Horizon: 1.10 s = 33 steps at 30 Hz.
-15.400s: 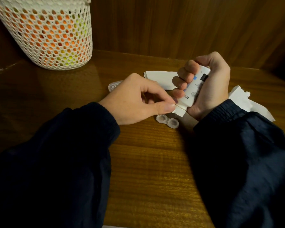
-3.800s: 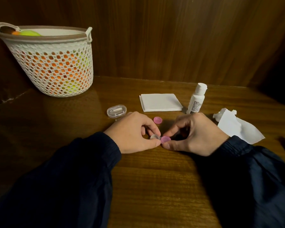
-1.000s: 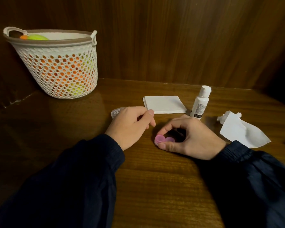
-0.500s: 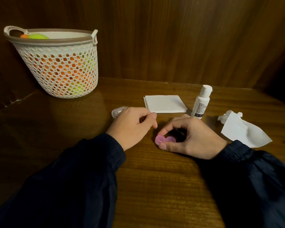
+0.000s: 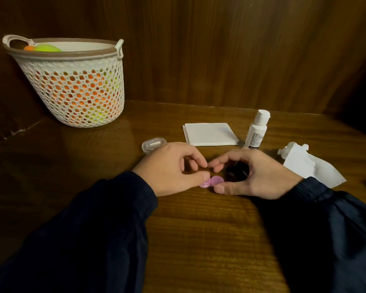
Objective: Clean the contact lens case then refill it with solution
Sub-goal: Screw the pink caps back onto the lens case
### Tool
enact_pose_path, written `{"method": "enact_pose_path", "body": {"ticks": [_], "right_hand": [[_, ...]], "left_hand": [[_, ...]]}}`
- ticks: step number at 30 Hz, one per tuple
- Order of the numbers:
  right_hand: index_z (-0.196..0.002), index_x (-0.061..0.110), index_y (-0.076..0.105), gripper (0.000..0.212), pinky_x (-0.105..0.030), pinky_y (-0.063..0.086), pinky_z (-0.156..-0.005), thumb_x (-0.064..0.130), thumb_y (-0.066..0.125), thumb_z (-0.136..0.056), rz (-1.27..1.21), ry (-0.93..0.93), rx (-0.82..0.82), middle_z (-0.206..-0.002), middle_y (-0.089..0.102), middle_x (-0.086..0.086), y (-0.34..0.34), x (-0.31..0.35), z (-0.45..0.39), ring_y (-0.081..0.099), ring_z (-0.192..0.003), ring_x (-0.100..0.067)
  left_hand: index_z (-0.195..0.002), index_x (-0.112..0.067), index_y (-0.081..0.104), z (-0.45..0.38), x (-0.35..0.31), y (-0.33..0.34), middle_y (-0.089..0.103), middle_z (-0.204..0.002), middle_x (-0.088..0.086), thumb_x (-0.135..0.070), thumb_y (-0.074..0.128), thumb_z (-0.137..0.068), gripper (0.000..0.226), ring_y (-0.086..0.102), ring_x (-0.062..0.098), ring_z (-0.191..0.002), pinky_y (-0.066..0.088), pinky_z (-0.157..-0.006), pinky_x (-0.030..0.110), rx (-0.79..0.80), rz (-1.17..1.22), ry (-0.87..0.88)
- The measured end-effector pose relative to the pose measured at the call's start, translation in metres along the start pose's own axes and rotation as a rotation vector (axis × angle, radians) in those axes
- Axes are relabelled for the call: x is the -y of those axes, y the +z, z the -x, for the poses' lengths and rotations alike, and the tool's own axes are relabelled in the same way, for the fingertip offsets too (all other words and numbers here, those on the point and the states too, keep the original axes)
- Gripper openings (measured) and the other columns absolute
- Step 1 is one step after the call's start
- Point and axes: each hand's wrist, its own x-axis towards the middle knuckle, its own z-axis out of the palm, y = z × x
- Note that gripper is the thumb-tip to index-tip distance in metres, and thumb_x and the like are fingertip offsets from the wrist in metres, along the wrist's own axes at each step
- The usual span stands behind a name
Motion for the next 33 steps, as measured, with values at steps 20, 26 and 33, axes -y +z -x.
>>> {"method": "enact_pose_path", "body": {"ticks": [20, 26, 33], "right_hand": [[-0.096, 0.043, 0.084, 0.024, -0.022, 0.049, -0.088, 0.051, 0.086, -0.073, -0.078, -0.043, 0.008, -0.095, 0.079, 0.023, 0.001, 0.001, 0.0, 0.07, -0.097, 0.003], [-0.096, 0.037, 0.085, 0.03, -0.025, 0.054, -0.088, 0.051, 0.087, -0.07, -0.101, -0.067, -0.006, -0.093, 0.08, 0.018, 0.002, 0.001, 0.0, 0.073, -0.094, -0.004], [-0.096, 0.04, 0.085, 0.031, -0.036, 0.057, -0.093, 0.053, 0.087, -0.069, -0.119, -0.041, 0.001, -0.096, 0.08, 0.016, 0.002, 0.001, -0.001, 0.073, -0.095, -0.006]], "left_hand": [[-0.095, -0.046, 0.078, 0.003, -0.005, 0.001, 0.071, -0.088, -0.024, -0.06, 0.08, -0.082, 0.019, 0.06, 0.003, -0.08, 0.058, -0.072, 0.032, 0.024, -0.124, 0.033], [-0.086, -0.042, 0.078, -0.001, -0.003, 0.005, 0.074, -0.08, -0.02, -0.062, 0.086, -0.074, 0.025, 0.061, -0.008, -0.073, 0.046, -0.063, 0.02, 0.0, -0.098, -0.009], [-0.08, -0.035, 0.076, -0.003, -0.001, 0.006, 0.075, -0.076, -0.017, -0.057, 0.092, -0.068, 0.03, 0.06, -0.004, -0.061, 0.048, -0.06, 0.021, 0.043, -0.012, -0.037]]}}
